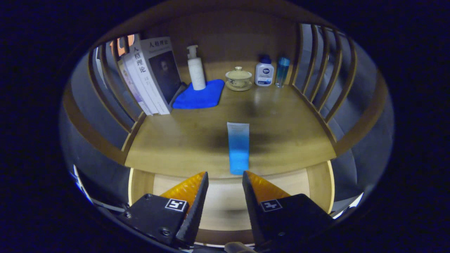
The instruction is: Pull open the drawer, take out the items inside it, and place them on the countertop above the cabinet.
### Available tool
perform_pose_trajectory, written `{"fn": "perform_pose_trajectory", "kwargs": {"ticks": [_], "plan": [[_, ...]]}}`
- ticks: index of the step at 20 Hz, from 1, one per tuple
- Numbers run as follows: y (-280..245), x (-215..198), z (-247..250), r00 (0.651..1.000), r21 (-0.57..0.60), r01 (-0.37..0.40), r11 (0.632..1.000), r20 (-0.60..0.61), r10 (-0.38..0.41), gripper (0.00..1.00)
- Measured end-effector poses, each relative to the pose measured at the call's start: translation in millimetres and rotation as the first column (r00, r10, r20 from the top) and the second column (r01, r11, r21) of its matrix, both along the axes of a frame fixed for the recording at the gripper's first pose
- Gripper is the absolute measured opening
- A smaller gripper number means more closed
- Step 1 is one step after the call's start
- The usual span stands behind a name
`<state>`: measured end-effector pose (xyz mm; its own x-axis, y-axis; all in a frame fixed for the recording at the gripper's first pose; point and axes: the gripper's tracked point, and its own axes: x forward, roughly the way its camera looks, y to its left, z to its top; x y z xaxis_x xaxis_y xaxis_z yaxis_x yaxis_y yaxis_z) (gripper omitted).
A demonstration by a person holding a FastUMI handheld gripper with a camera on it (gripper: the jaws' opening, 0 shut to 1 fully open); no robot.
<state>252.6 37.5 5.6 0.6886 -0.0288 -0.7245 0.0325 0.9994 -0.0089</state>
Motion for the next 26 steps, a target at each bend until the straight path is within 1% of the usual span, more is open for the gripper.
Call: {"fn": "perform_pose_trajectory", "kwargs": {"ticks": [3, 5, 8, 10, 12, 14, 16, 19, 22, 25, 26], "plan": [[-6.2, -22.2, 0.6, 0.999, 0.008, 0.000, 1.000, 0.053, -0.001, 0.62], [-7.9, -35.8, 5.9, 0.992, 0.037, 0.011, 0.999, 0.124, -0.015, 0.69], [-8.2, -62.8, 8.1, 0.982, 0.065, -0.009, 0.998, 0.191, -0.003, 0.79], [-12.0, -80.9, 11.2, 0.967, 0.049, -0.020, 0.999, 0.256, 0.007, 0.82], [-10.1, -99.6, 15.3, 0.944, 0.056, -0.042, 0.998, 0.330, 0.021, 0.82], [-6.5, -114.4, 23.3, 0.903, 0.044, -0.092, 0.995, 0.425, 0.065, 0.82], [-10.1, -133.6, 34.7, 0.854, -0.005, -0.106, 0.994, 0.511, 0.093, 0.83], [-15.3, -162.1, 45.5, 0.784, -0.076, -0.088, 0.993, 0.610, 0.116, 1.00], [-12.7, -188.1, 45.8, 0.725, -0.099, -0.083, 0.992, 0.677, 0.128, 1.00], [-2.6, -213.8, 33.3, 0.676, -0.116, -0.123, 0.986, 0.717, 0.168, 1.00], [-1.0, -219.6, 23.6, 0.668, -0.116, -0.129, 0.985, 0.724, 0.173, 1.00]]}}
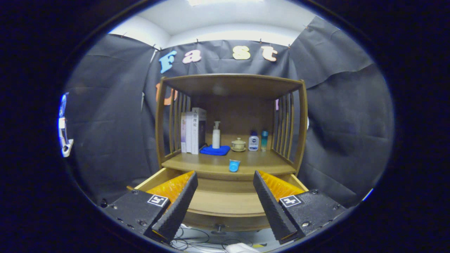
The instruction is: Pull open the drawer, take out the items inside it, and place them on the countertop above the cabinet.
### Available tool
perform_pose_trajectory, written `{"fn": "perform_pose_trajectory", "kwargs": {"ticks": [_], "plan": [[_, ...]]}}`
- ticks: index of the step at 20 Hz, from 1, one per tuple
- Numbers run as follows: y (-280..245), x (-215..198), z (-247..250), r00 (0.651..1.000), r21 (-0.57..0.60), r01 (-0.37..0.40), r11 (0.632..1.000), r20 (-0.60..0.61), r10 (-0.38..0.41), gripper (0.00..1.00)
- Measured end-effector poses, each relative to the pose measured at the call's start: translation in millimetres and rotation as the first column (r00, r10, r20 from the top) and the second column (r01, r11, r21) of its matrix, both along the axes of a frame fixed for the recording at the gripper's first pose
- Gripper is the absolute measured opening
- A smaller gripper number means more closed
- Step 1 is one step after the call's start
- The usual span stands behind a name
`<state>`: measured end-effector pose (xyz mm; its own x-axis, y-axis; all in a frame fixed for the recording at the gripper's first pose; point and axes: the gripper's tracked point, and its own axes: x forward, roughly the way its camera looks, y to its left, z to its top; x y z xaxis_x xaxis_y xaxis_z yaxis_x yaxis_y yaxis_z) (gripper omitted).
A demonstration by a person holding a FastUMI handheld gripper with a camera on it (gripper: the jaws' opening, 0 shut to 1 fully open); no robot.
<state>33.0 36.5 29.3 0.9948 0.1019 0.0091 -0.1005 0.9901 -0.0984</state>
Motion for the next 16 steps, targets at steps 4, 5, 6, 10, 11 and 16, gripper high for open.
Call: {"fn": "perform_pose_trajectory", "kwargs": {"ticks": [4, 5, 6, 10, 11, 16], "plan": [[-11.2, -8.8, -54.7, 0.998, -0.034, 0.058, 0.998, -0.010, -0.059, 1.00], [-14.6, -10.2, -72.4, 0.997, -0.032, 0.075, 0.997, -0.025, -0.075, 1.00], [-16.2, -8.0, -88.8, 0.996, -0.028, 0.082, 0.996, -0.031, -0.082, 1.00], [-17.5, 7.5, -148.1, 0.987, -0.028, 0.105, 0.994, -0.116, -0.108, 1.00], [-14.8, 14.8, -159.2, 0.984, -0.023, 0.109, 0.994, -0.141, -0.111, 1.00], [-15.7, 35.7, -180.9, 0.977, -0.005, 0.128, 0.992, -0.174, -0.127, 1.00]]}}
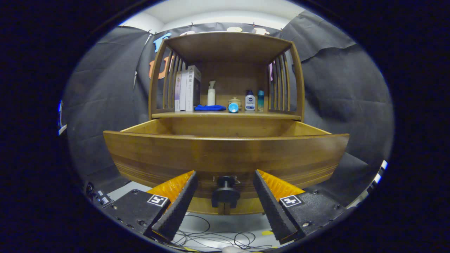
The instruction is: Pull open the drawer, take out the items inside it, and place them on the countertop above the cabinet.
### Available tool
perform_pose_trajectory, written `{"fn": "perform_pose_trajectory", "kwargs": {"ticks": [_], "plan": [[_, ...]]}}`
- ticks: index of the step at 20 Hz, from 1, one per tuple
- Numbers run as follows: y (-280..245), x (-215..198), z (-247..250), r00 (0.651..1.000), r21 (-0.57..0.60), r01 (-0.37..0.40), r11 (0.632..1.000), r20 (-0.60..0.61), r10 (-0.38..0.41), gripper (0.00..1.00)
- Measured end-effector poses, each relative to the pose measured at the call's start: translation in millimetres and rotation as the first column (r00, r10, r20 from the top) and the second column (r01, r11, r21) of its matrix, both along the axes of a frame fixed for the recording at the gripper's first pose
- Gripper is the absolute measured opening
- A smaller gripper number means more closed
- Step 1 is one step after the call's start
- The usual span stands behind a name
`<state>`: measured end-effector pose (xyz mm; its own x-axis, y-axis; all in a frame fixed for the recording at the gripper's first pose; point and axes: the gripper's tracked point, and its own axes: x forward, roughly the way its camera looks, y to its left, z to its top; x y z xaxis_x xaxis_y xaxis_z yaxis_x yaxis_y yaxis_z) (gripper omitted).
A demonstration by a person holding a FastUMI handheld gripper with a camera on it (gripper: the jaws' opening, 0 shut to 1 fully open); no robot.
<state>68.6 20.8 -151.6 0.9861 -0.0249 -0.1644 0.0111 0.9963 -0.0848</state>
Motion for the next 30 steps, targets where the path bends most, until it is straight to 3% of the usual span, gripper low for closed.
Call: {"fn": "perform_pose_trajectory", "kwargs": {"ticks": [13, 30], "plan": [[-2.2, 31.5, 1.3, 1.000, 0.021, -0.012, 1.000, 0.029, 0.011, 0.99], [11.6, 146.1, 17.7, 1.000, 0.067, 0.031, 0.997, -0.005, -0.031, 0.99]]}}
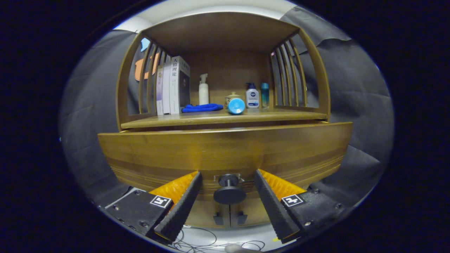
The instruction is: Pull open the drawer, take out the items inside it, and place them on the countertop above the cabinet.
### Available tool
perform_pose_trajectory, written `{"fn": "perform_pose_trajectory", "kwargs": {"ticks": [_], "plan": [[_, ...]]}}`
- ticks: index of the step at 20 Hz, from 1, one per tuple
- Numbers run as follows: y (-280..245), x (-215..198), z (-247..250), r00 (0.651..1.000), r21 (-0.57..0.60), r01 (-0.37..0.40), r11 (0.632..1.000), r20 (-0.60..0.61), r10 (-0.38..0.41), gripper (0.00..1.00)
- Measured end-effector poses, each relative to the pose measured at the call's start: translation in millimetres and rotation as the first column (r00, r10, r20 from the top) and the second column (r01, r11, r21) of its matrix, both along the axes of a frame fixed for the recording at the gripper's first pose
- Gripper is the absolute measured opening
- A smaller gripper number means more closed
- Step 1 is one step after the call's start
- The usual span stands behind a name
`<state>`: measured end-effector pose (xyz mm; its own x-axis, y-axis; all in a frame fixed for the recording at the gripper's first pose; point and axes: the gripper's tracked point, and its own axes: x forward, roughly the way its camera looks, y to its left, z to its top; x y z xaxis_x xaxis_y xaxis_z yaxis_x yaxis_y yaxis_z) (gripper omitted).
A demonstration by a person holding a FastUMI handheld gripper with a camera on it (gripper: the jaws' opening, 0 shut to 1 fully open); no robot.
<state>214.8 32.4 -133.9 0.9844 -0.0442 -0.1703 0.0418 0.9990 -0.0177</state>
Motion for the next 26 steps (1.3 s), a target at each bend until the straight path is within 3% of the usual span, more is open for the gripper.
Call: {"fn": "perform_pose_trajectory", "kwargs": {"ticks": [4, 13, 17, 21, 26], "plan": [[0.5, 21.7, 0.1, 1.000, 0.019, -0.004, 1.000, 0.014, 0.004, 0.99], [0.9, 54.6, -2.2, 0.996, -0.002, 0.004, 1.000, -0.088, -0.004, 0.99], [-5.7, 51.8, 0.5, 0.994, -0.031, -0.001, 1.000, -0.113, -0.003, 0.99], [-14.7, 11.0, 7.3, 0.997, -0.082, -0.020, 0.996, -0.071, 0.014, 0.99], [-22.2, -86.2, 12.2, 0.999, -0.032, -0.030, 0.999, -0.014, 0.030, 0.99]]}}
